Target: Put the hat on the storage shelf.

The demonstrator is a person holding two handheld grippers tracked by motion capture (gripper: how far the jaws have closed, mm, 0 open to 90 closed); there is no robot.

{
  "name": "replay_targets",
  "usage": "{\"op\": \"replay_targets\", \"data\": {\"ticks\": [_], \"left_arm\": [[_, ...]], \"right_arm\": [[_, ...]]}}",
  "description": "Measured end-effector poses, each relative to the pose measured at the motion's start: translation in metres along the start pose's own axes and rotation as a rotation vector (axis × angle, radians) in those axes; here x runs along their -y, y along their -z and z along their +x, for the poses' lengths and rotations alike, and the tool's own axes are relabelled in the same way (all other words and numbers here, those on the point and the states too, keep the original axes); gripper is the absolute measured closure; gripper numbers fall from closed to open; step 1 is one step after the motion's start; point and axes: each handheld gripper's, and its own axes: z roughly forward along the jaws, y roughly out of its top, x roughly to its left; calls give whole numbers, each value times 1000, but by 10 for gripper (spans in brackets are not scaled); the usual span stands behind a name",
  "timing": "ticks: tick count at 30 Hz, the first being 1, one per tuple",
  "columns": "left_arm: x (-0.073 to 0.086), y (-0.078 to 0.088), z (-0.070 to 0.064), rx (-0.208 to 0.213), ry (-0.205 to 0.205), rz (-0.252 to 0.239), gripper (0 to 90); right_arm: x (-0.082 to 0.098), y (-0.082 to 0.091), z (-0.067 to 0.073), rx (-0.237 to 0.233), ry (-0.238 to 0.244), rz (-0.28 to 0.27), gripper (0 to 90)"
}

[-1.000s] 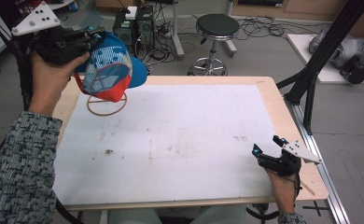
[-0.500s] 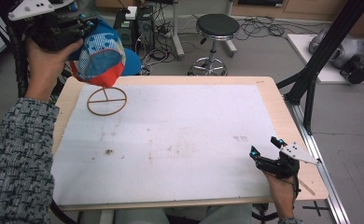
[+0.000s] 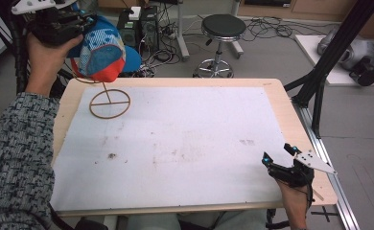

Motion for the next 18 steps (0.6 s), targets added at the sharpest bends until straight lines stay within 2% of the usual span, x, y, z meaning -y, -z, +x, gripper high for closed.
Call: {"op": "replay_targets", "data": {"ticks": [9, 18], "left_arm": [[12, -9, 14, -19, 5, 32, 886], [25, -15, 30, -55, 11, 60, 885]], "right_arm": [[2, 9, -4, 22, -9, 2, 111], [3, 13, -4, 24, -5, 6, 111]]}}
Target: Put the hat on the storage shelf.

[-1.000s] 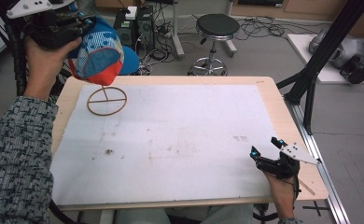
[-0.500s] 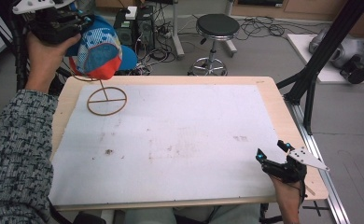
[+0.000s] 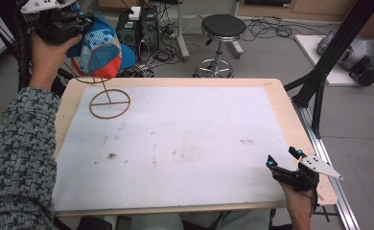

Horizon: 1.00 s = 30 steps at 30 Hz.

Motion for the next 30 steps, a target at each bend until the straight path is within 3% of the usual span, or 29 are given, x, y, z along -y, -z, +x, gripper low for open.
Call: {"op": "replay_targets", "data": {"ticks": [14, 30], "left_arm": [[34, 11, 24, -58, 51, 64, 885], [47, 20, 29, -45, 72, 88, 885]], "right_arm": [[1, 1, 0, 8, -2, 8, 111], [2, 1, 0, 7, -5, 14, 111]]}}
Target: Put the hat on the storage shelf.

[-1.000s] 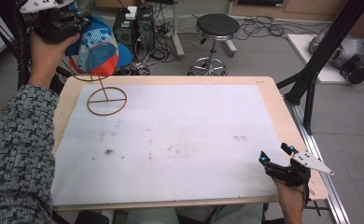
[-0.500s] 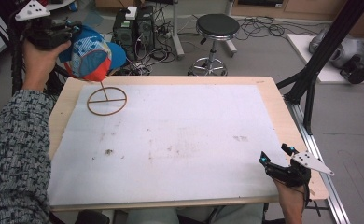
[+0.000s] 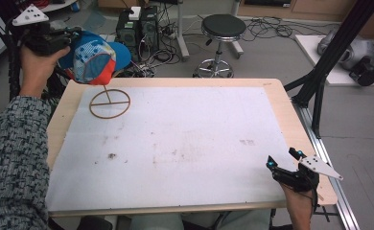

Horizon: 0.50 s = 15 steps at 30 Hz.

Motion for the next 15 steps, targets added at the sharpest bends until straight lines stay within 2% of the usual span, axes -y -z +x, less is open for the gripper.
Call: {"op": "replay_targets", "data": {"ticks": [7, 12, 15], "left_arm": [[7, 3, 1, 1, 21, 1, 885], [10, 3, -2, 20, 23, -6, 886], [11, 2, -6, 22, 12, 6, 885]], "right_arm": [[1, -3, 0, -2, 1, 10, 111], [1, -3, 1, -6, 3, 9, 111], [1, -4, 1, -6, -3, 15, 111]]}}
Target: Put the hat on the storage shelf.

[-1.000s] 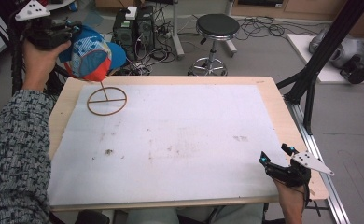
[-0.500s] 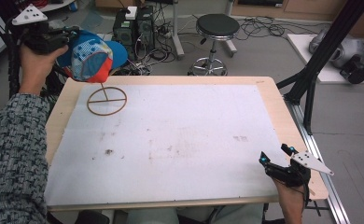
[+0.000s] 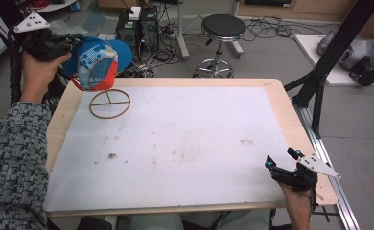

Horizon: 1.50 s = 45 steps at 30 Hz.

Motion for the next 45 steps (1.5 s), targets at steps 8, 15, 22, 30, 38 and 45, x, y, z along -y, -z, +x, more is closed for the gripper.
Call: {"op": "replay_targets", "data": {"ticks": [8, 15, 22, 30, 38, 45], "left_arm": [[6, -2, 7, -23, 6, 4, 885], [11, -3, 13, -37, 11, 2, 885], [16, -7, 17, -43, 19, -12, 885], [21, -12, 20, -45, 22, -3, 880], [25, -17, 19, -39, 38, 22, 824], [30, -21, 17, -30, 41, 35, 730]], "right_arm": [[-1, -2, 1, -9, 7, -4, 111], [0, -2, 0, -8, 1, 1, 111], [0, -2, 0, -8, -2, 4, 111], [1, -1, -1, -7, 1, 4, 111], [1, 1, -2, -5, -5, 7, 111], [2, 1, -2, -4, -9, 8, 111]]}}
